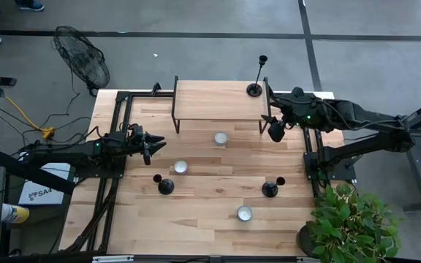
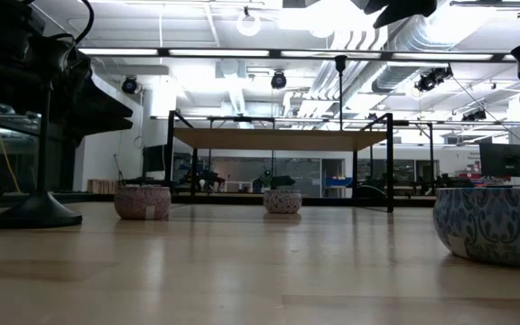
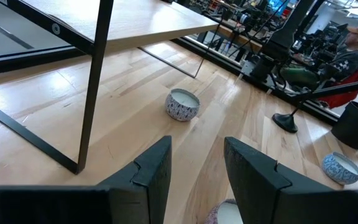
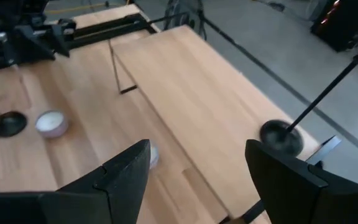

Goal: Pick & Place candle stick holders
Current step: Put the right black candle holder on the shelf

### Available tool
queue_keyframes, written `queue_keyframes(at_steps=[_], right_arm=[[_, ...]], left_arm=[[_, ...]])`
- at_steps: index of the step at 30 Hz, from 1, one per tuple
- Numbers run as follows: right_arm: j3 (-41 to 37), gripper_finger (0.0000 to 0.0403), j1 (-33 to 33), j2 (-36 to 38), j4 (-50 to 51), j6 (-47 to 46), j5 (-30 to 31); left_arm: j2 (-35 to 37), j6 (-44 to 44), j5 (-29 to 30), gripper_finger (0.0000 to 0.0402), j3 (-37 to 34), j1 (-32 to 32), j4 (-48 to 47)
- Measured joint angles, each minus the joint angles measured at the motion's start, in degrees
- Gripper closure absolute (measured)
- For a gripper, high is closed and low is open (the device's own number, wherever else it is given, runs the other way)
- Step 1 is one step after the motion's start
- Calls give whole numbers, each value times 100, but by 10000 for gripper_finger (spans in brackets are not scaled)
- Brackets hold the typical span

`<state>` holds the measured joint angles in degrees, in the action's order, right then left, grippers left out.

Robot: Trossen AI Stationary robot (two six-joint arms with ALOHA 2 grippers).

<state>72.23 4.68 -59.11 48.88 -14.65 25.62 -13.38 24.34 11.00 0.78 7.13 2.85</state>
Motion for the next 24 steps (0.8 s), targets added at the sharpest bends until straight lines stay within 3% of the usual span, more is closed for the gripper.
queue_keyframes(at_steps=[13, 24], right_arm=[[0, 144, -543, 0, 779, -370, -96], [0, 144, -996, -3, 1385, -1242, -196]], left_arm=[[1, -2, 0, 257, 0, 0, 0], [0, 0, 0, 257, 0, 0, 0]])
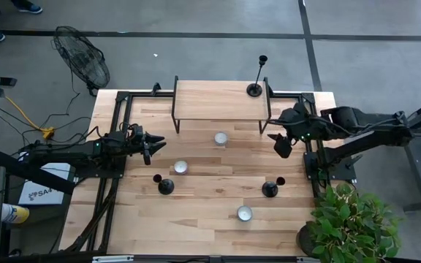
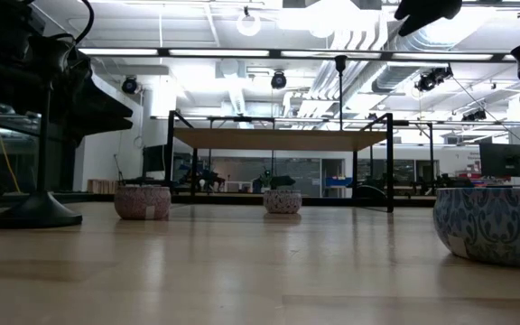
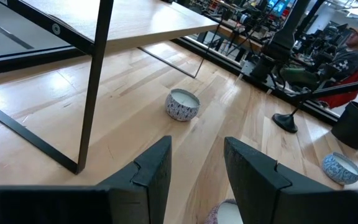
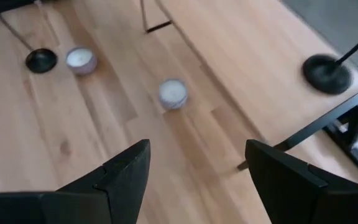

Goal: Pick & Place candle stick holders
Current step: Put the right black candle holder on the shelf

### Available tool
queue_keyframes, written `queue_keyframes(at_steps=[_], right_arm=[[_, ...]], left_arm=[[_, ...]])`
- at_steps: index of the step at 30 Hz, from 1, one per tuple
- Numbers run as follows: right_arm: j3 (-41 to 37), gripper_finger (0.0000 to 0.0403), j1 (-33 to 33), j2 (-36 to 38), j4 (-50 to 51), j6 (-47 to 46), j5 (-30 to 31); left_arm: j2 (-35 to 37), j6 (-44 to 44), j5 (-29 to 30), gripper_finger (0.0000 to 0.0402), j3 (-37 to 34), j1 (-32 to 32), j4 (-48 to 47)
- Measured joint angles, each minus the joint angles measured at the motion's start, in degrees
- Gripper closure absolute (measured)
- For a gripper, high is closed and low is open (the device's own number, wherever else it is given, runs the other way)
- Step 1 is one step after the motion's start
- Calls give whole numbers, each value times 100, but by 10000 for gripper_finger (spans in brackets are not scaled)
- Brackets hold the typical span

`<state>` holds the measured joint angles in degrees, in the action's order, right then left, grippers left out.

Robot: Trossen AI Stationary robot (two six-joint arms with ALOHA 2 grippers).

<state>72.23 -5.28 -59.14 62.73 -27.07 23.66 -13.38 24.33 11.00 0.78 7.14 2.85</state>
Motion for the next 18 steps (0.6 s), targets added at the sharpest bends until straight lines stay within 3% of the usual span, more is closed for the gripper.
queue_keyframes(at_steps=[12, 18], right_arm=[[0, 144, -729, -142, 234, -768, 2], [0, 143, -1169, -484, 840, -1507, -2]], left_arm=[[0, -2, 0, 257, 0, -1, 0], [2, -2, 0, 257, 0, -1, 2]])
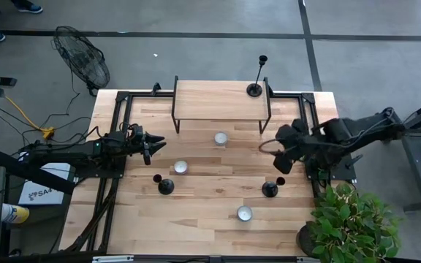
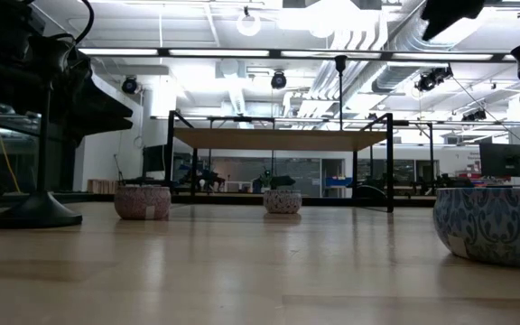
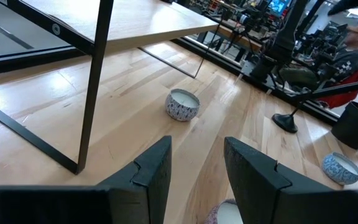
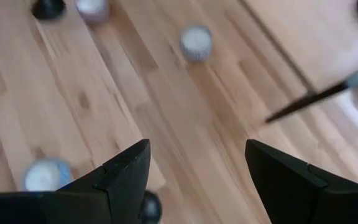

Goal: Pick & Place candle stick holders
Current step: Put the right black candle holder on the shelf

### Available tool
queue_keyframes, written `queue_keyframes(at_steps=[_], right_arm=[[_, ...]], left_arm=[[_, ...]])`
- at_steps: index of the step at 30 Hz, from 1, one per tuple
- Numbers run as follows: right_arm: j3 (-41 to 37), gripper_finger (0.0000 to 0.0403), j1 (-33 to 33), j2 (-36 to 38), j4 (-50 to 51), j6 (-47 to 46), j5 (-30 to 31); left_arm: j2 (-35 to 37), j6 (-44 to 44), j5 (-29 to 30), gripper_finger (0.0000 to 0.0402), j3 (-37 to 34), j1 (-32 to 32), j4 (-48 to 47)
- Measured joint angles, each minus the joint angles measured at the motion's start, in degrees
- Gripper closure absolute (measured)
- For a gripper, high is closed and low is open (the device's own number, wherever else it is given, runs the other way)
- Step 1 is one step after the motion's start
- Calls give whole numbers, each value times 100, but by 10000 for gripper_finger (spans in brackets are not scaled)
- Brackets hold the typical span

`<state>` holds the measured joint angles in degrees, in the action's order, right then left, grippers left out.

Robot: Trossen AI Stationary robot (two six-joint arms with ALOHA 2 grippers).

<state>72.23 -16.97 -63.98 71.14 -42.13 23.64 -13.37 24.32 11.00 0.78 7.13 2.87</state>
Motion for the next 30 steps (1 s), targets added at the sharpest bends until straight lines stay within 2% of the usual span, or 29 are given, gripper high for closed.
queue_keyframes(at_steps=[9, 19, 26, 30], right_arm=[[0, 143, -1085, -344, 577, -864, 223], [-44, 143, -2883, -344, 701, -2364, 1054], [-896, 143, -3789, -346, 604, -3865, 1281], [-1327, 143, -4030, -346, 373, -4258, 1533]], left_arm=[[0, 2, 0, 257, 0, -1, -2], [0, 2, 0, 257, 0, -1, -2], [0, 0, 0, 257, 0, 0, -2], [0, 2, 0, 257, 0, 1, -2]])
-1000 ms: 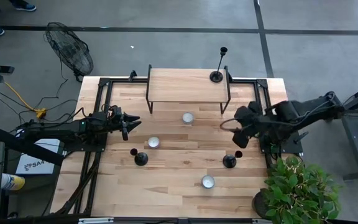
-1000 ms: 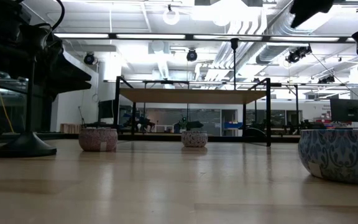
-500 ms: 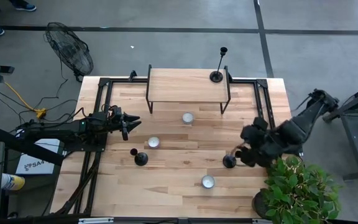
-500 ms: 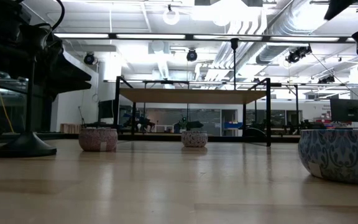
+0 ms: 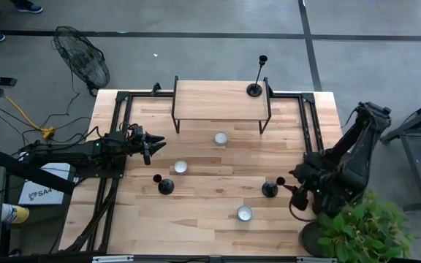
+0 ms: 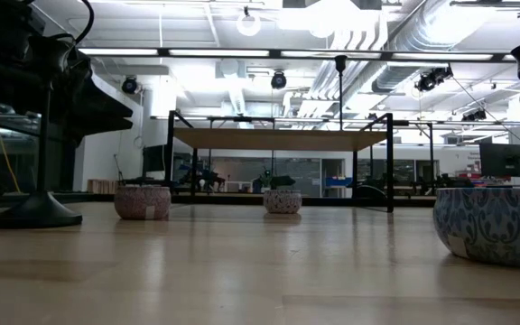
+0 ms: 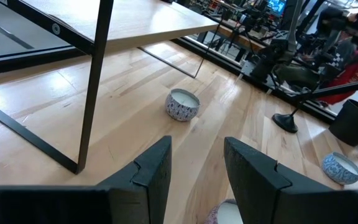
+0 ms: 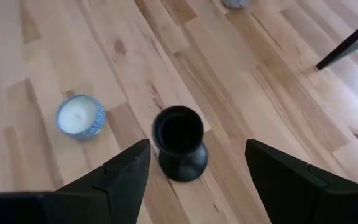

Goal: Pick & Place candle stick holders
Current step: Put the right black candle holder on the shelf

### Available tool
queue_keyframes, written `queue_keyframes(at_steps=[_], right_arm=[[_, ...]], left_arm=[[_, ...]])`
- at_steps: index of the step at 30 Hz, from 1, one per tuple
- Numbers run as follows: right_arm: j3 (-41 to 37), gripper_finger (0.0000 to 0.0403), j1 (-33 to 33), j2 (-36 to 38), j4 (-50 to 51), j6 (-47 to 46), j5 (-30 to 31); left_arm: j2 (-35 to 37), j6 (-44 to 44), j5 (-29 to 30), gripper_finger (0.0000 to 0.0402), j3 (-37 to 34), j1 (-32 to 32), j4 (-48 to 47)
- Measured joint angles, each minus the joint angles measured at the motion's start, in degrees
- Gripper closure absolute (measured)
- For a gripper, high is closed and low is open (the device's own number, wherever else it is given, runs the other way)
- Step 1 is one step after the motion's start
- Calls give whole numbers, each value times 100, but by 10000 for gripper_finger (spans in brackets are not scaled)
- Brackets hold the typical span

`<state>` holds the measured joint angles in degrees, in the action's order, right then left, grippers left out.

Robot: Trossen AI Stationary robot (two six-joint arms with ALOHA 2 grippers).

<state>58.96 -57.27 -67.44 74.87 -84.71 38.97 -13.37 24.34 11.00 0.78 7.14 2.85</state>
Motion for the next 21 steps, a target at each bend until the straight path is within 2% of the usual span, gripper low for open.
queue_keyframes(at_steps=[9, 21], right_arm=[[-361, 143, -66, 2, -735, 130, -140], [-363, 143, 72, -1, -918, 379, 4]], left_arm=[[-2, -2, 0, 257, 0, 0, 0], [-2, -2, 0, 257, 0, -2, 0]])
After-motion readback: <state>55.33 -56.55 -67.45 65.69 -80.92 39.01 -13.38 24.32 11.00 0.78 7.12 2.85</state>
